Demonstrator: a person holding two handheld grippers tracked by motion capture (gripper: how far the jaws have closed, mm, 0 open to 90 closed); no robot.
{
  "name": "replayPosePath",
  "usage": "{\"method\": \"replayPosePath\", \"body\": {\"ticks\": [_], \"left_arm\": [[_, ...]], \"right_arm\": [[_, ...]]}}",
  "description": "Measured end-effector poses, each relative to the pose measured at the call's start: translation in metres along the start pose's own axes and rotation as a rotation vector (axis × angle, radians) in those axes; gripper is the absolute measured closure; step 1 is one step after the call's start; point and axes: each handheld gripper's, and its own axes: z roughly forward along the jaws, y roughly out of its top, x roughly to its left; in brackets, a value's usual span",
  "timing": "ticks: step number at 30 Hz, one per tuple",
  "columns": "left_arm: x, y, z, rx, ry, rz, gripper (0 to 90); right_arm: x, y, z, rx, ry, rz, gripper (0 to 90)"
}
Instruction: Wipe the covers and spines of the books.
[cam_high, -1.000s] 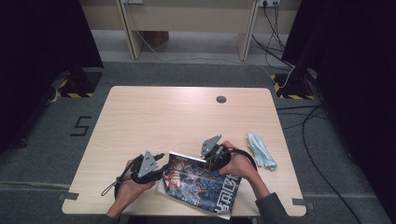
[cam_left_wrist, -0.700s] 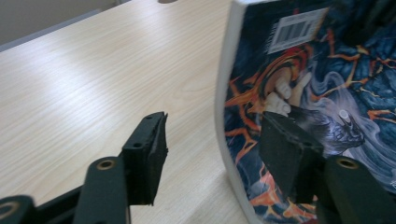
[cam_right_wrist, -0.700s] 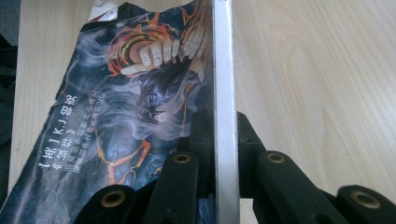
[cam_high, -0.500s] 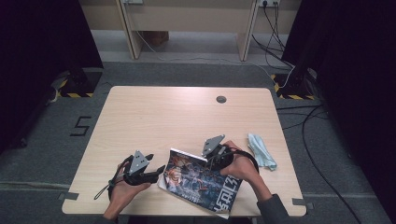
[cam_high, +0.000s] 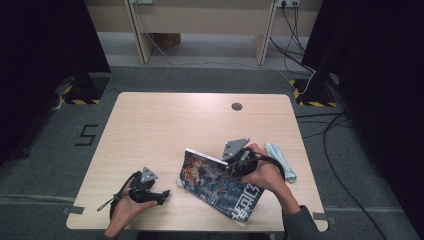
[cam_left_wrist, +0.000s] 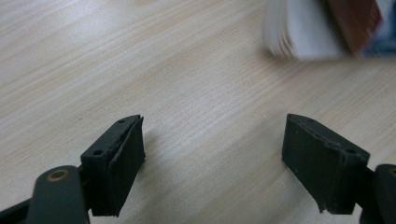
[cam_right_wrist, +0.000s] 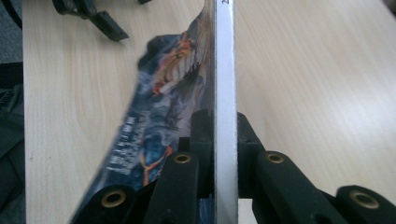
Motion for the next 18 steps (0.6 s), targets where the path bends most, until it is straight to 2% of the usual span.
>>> {"method": "replayPosePath", "body": {"ticks": [3, 5, 10, 12, 16, 17, 18], "left_arm": [[0.002, -0.002, 0.001, -0.014, -0.001, -0.018, 17.2], [0.003, -0.003, 0.002, -0.025, 0.001, -0.020, 16.6], [0.002, -0.005, 0.004, -0.048, 0.008, -0.027, 13.6], [0.001, -0.005, 0.004, -0.049, 0.009, -0.027, 13.0], [0.001, -0.005, 0.004, -0.052, 0.012, -0.032, 12.6], [0.001, -0.005, 0.004, -0.051, 0.012, -0.032, 12.4], [0.001, -0.005, 0.004, -0.052, 0.012, -0.032, 12.5]], "right_arm": [[-0.007, 0.010, -0.011, 0.017, -0.030, -0.018, 83.0], [-0.013, 0.015, -0.017, 0.035, -0.059, -0.012, 83.1], [-0.034, 0.029, -0.028, 0.084, -0.136, -0.020, 83.0], [-0.043, 0.034, -0.029, 0.105, -0.164, -0.025, 83.0], [-0.056, 0.044, -0.029, 0.169, -0.252, -0.034, 83.0], [-0.056, 0.045, -0.027, 0.185, -0.269, -0.021, 83.0], [-0.056, 0.047, -0.023, 0.204, -0.282, -0.045, 82.9]]}}
